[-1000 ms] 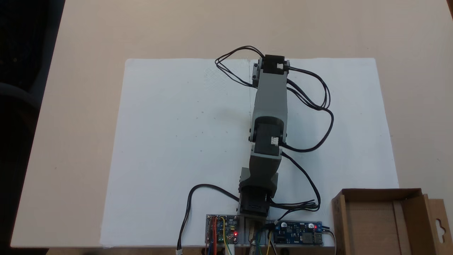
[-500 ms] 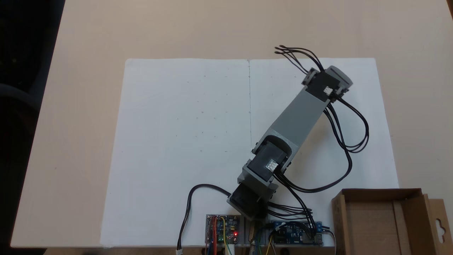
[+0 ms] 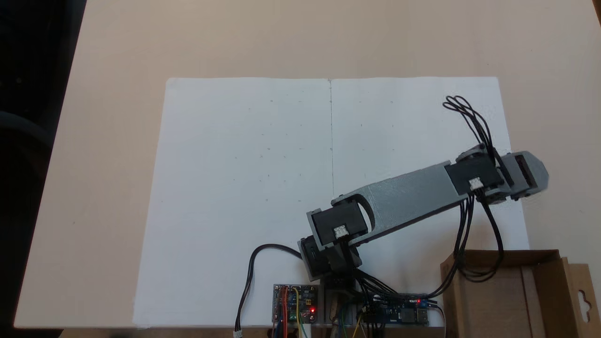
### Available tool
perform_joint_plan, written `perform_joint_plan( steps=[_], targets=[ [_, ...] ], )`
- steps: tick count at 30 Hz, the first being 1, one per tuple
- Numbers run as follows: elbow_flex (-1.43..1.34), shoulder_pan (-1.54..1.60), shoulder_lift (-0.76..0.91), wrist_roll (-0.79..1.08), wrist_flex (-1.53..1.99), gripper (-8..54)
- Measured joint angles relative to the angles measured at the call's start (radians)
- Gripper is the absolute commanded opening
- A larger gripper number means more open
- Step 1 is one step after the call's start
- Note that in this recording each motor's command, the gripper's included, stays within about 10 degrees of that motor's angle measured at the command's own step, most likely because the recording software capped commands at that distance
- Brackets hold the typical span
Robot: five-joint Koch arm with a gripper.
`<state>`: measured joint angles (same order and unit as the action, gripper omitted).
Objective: Grasp a green dice and put it in the bin.
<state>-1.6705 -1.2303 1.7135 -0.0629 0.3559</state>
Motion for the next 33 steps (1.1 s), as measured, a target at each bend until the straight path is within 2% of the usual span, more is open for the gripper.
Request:
perform_joint_plan(
  steps=[8,18,27,28,31,33],
  targets=[
    [-0.002,-0.295,-0.043,0.02,0.0,11.9],
    [0.0,-0.503,-0.126,0.123,0.0,11.9],
    [0.0,-0.561,-0.189,0.215,0.0,12.0],
    [0.0,-0.561,-0.189,0.215,0.0,17.7],
    [0.0,-0.561,-0.189,0.215,0.003,25.0],
    [0.0,-0.561,-0.189,0.215,0.006,32.1]
  ],
)
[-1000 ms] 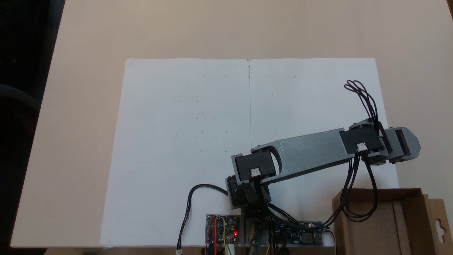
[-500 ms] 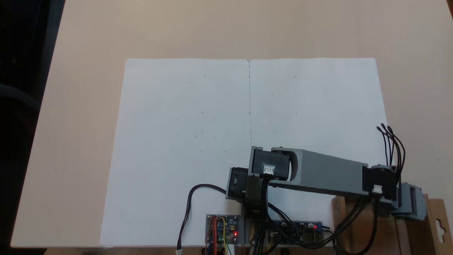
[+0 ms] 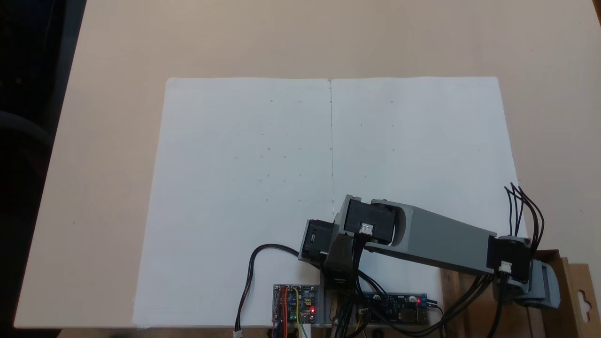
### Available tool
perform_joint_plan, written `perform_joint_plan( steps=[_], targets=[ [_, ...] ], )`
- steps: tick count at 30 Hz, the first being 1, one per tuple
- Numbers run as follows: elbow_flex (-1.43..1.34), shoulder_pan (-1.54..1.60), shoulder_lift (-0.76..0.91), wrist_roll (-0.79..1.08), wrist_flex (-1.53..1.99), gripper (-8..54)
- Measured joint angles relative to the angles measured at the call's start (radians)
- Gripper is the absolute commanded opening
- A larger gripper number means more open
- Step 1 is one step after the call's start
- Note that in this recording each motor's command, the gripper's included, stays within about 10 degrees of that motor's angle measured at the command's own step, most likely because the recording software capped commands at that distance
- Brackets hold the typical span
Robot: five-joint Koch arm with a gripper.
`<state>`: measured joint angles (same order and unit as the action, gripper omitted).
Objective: Grasp a green dice and put it in the bin.
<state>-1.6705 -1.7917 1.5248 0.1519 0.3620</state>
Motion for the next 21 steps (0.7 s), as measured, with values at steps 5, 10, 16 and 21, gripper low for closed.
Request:
perform_joint_plan(
  steps=[5,10,16,21],
  targets=[
    [0.0,0.0,0.0,0.0,0.002,37.9],
    [0.0,0.0,0.002,0.0,0.0,39.4],
    [0.0,0.023,0.012,0.0,-0.003,39.4],
    [0.081,0.166,0.028,-0.011,-0.006,39.4]
  ],
)
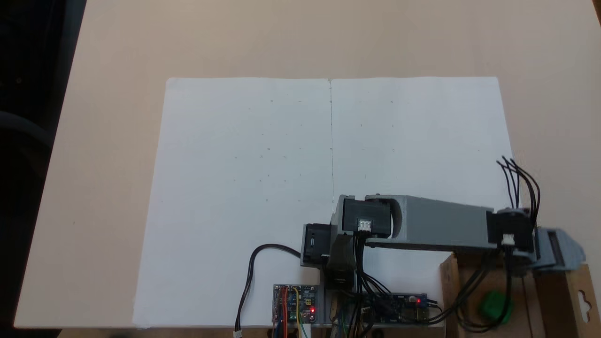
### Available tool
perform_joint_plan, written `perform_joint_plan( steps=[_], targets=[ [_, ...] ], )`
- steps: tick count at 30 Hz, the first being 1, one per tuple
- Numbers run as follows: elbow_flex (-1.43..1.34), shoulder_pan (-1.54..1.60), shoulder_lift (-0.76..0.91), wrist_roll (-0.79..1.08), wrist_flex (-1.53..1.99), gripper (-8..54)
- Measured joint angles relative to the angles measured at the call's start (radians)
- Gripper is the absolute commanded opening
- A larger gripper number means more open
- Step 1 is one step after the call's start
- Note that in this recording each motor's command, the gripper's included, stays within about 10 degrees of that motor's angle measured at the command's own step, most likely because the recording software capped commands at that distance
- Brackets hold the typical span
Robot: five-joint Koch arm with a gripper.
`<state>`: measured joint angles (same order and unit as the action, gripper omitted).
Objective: Grasp a green dice and put it in the bin.
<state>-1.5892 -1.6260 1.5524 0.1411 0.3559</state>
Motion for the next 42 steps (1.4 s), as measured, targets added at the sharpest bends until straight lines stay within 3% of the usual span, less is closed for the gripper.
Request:
perform_joint_plan(
  steps=[8,12,27,33,42],
  targets=[
    [0.14,0.383,0.161,-0.207,-0.006,40.6],
    [0.163,0.65,0.221,-0.221,-0.008,44.1],
    [0.149,1.376,0.265,-0.225,-0.026,44.3],
    [-0.147,1.583,0.426,-0.225,-0.104,44.2],
    [-0.678,1.6,0.672,-0.225,-0.397,44.3]
  ],
)
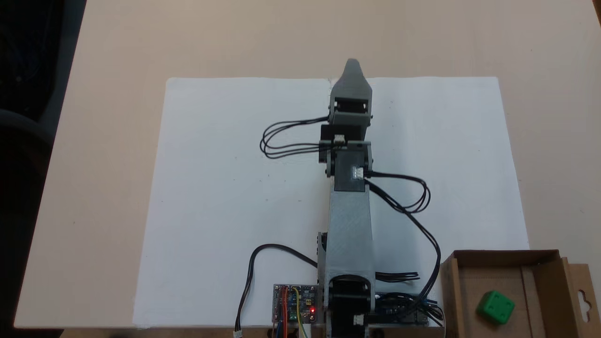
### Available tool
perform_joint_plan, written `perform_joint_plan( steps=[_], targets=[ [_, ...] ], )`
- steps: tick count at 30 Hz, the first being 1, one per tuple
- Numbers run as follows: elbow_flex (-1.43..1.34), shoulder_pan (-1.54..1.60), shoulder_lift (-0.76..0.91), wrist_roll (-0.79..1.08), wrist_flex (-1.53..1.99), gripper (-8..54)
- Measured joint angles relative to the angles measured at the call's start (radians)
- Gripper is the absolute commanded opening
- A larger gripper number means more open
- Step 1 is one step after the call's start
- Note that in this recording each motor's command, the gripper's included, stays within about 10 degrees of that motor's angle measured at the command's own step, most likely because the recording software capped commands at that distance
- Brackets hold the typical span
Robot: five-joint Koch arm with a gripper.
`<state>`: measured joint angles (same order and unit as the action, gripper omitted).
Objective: Grasp a green dice and put it in the bin.
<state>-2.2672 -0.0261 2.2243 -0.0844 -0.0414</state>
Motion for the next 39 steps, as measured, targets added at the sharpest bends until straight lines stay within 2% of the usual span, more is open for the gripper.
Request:
perform_joint_plan(
  steps=[10,24,39],
  targets=[
    [-0.385,0.014,0.02,0.046,-0.304,43.2],
    [-0.755,0.026,0.029,0.078,-0.77,43.1],
    [-0.79,0.018,0.028,0.078,-1.109,44.3]
  ],
)
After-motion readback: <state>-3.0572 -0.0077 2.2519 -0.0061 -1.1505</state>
